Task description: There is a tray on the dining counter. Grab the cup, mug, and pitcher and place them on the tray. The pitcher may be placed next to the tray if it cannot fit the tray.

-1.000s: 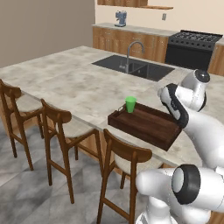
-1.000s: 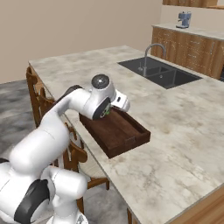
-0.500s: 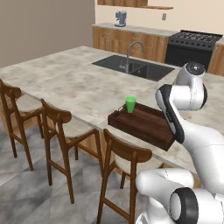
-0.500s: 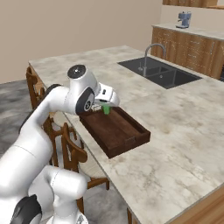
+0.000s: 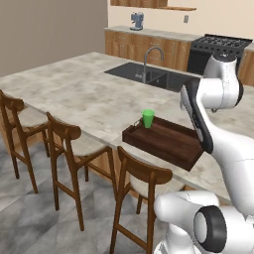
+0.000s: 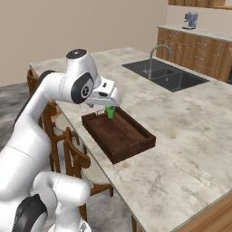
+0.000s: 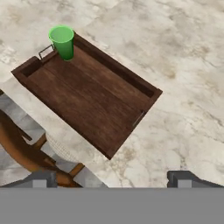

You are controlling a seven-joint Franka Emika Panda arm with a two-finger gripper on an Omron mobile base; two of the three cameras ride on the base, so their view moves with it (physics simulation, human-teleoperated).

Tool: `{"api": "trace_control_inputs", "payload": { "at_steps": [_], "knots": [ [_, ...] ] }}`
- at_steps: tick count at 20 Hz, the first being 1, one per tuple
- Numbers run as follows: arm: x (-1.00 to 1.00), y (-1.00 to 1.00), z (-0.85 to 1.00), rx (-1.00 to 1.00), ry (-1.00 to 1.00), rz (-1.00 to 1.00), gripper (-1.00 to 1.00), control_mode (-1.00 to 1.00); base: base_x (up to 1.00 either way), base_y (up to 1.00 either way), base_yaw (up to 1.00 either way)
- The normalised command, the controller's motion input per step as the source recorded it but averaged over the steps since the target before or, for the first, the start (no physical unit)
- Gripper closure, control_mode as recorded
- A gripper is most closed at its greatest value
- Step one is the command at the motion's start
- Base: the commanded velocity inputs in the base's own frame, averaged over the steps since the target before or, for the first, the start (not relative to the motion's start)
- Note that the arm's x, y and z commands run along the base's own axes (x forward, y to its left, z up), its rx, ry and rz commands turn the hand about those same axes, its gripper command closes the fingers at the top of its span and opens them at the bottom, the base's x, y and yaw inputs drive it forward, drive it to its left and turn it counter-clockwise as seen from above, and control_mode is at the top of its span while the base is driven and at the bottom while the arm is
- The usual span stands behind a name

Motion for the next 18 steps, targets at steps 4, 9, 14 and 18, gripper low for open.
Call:
{"api": "trace_control_inputs", "payload": {
  "at_steps": [4, 9, 14, 18],
  "knots": [
    [-0.54, -0.07, 0.0, 0.12, 0.01, 0.0, -1.0, -1.0, 0.0, 0.0, 0.0],
    [-0.53, 0.0, 0.0, 0.06, 0.0, 0.0, -1.0, -1.0, 0.0, 0.0, 0.0],
    [-0.08, 0.0, 0.0, 0.0, 0.0, 0.0, -1.0, 1.0, -0.62, -0.11, 0.0],
    [0.0, 0.0, 0.0, 0.0, 0.0, 0.0, -1.0, 1.0, -1.0, -0.53, -0.02]
  ]
}}
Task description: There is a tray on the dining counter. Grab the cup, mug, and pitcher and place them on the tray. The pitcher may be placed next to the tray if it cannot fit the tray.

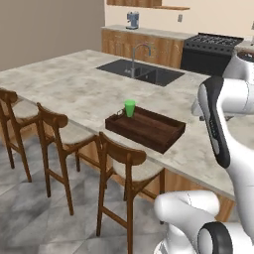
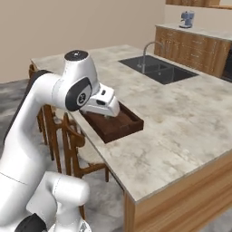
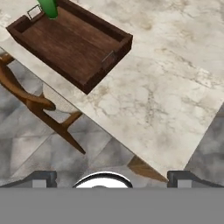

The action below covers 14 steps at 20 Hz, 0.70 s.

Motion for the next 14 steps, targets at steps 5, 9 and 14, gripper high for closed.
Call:
{"api": "trace_control_inputs", "payload": {
  "at_steps": [5, 9, 14],
  "knots": [
    [0.0, 0.0, 0.0, 0.0, 0.0, 0.0, -1.0, 1.0, -0.94, -0.99, -0.31],
    [0.0, 0.0, 0.0, 0.0, 0.0, 0.0, -1.0, 1.0, -0.62, -1.0, -0.57],
    [0.0, 0.0, 0.0, 0.0, 0.0, 0.0, -1.0, 1.0, -0.19, -1.0, -0.75]
  ]
}}
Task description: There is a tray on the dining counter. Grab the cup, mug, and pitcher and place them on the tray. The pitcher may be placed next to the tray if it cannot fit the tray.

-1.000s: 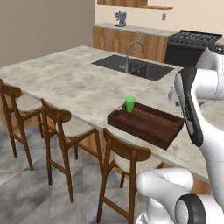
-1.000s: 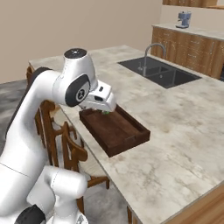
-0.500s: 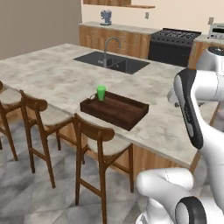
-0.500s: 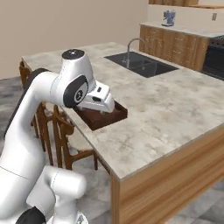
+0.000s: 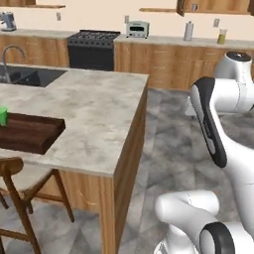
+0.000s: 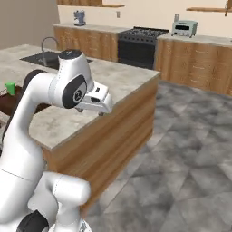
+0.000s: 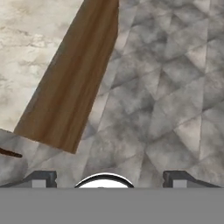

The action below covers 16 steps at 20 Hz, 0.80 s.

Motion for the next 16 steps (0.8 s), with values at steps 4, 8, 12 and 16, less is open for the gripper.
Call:
{"api": "trace_control_inputs", "payload": {
  "at_steps": [4, 8, 12, 16],
  "knots": [
    [0.0, 0.0, 0.0, 0.0, 0.0, 0.0, -1.0, 1.0, 0.06, -1.0, -0.78],
    [0.0, 0.0, 0.0, 0.0, 0.0, 0.0, -1.0, 1.0, 0.64, -0.97, -0.54],
    [0.0, 0.0, 0.0, 0.0, 0.0, 0.0, -1.0, 1.0, 1.0, -0.36, -0.08],
    [0.0, 0.0, 0.0, 0.0, 0.0, 0.0, -1.0, 1.0, 1.0, -0.09, 0.02]
  ]
}}
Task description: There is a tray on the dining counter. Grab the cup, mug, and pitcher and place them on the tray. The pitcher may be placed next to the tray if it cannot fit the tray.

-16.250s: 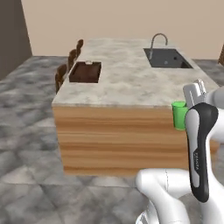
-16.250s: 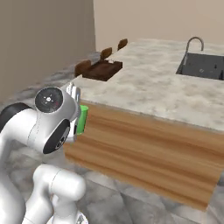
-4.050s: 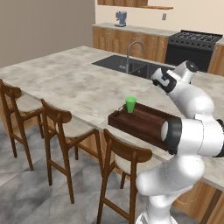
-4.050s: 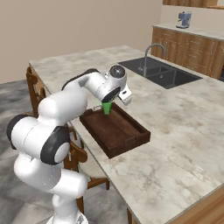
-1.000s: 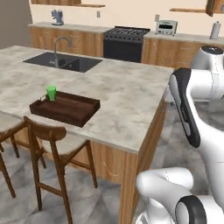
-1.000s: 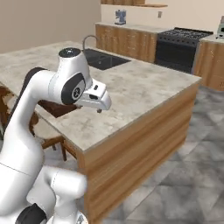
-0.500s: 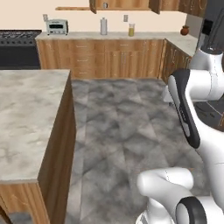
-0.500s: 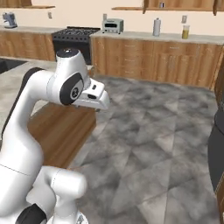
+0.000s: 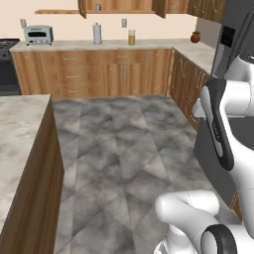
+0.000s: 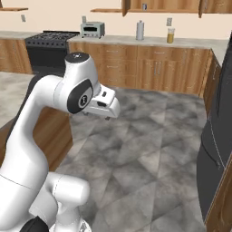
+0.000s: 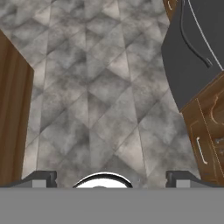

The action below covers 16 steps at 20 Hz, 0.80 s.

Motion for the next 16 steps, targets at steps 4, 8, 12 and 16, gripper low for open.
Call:
{"api": "trace_control_inputs", "payload": {
  "at_steps": [4, 8, 12, 16],
  "knots": [
    [0.0, 0.0, 0.0, 0.0, 0.0, 0.0, -1.0, 1.0, 1.0, 0.0, 0.04],
    [0.0, 0.0, 0.0, 0.0, 0.0, 0.0, -1.0, 1.0, 1.0, 0.0, 0.04],
    [0.0, 0.0, 0.0, 0.0, 0.0, 0.0, -1.0, 1.0, 1.0, 0.0, 0.05],
    [0.0, 0.0, 0.0, 0.0, 0.0, 0.0, -1.0, 1.0, 1.0, 0.0, 0.03]
  ]
}}
